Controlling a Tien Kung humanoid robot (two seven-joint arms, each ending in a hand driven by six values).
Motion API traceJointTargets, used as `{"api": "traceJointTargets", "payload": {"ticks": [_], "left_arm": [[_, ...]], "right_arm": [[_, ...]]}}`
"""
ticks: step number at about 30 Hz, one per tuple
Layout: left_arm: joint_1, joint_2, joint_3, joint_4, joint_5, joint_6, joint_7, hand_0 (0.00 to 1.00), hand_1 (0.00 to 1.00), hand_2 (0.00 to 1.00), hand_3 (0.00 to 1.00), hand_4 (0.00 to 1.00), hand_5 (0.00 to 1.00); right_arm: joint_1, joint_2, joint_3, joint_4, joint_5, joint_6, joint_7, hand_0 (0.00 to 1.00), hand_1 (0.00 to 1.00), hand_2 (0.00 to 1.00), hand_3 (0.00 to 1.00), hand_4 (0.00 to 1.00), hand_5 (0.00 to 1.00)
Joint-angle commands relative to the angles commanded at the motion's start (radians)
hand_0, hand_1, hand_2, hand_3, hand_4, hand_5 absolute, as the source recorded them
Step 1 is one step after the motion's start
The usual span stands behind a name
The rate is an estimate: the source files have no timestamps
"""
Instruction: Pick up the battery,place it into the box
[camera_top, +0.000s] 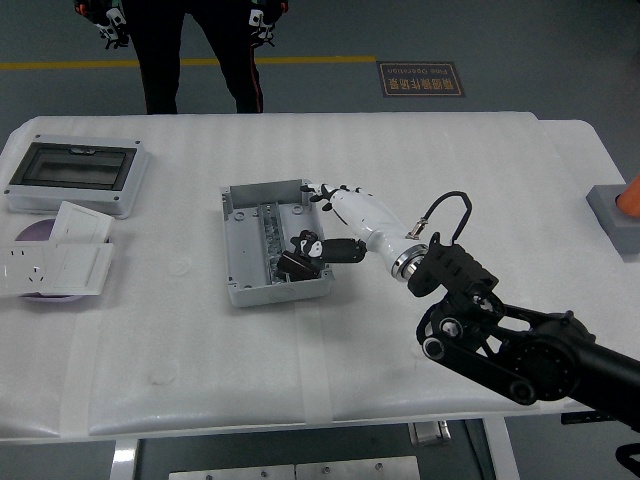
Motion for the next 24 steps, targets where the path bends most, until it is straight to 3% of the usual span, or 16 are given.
{"api": "traceJointTargets", "payload": {"ticks": [4, 12, 13, 18, 19, 24], "left_arm": [[-0.001, -0.002, 0.003, 0.001, -0.006, 0.001, -0.001, 0.511, 0.639, 0.580, 0.475, 0.532, 0.519], [-0.003, -0.009, 0.012, 0.001, -0.020, 0.004, -0.002, 0.512, 0.640, 0.578, 0.472, 0.550, 0.532], [-0.002, -0.009, 0.012, 0.001, -0.021, 0.004, -0.002, 0.512, 0.641, 0.576, 0.474, 0.560, 0.518], [0.003, -0.011, 0.015, -0.001, -0.027, 0.007, 0.000, 0.512, 0.641, 0.576, 0.474, 0.560, 0.518], [0.004, -0.012, 0.017, -0.001, -0.029, 0.007, 0.000, 0.512, 0.641, 0.574, 0.475, 0.564, 0.516], [0.004, -0.015, 0.021, -0.002, -0.032, 0.009, -0.002, 0.512, 0.641, 0.574, 0.475, 0.564, 0.516]], "right_arm": [[-0.004, -0.059, 0.099, 0.010, 0.059, -0.007, 0.023, 0.992, 0.702, 0.766, 0.901, 0.727, 0.451], [-0.013, -0.146, 0.268, -0.140, 0.163, 0.012, 0.085, 0.970, 0.683, 0.745, 0.888, 0.755, 0.476], [-0.021, -0.153, 0.289, -0.161, 0.178, 0.014, 0.096, 0.883, 0.666, 0.733, 0.863, 0.768, 0.490], [-0.066, -0.168, 0.365, -0.194, 0.201, 0.015, 0.119, 0.883, 0.666, 0.733, 0.863, 0.768, 0.490], [-0.079, -0.170, 0.383, -0.193, 0.200, 0.013, 0.122, 0.833, 0.678, 0.745, 0.855, 0.769, 0.490], [-0.127, -0.173, 0.448, -0.174, 0.191, 0.008, 0.129, 0.833, 0.678, 0.745, 0.855, 0.769, 0.490]]}}
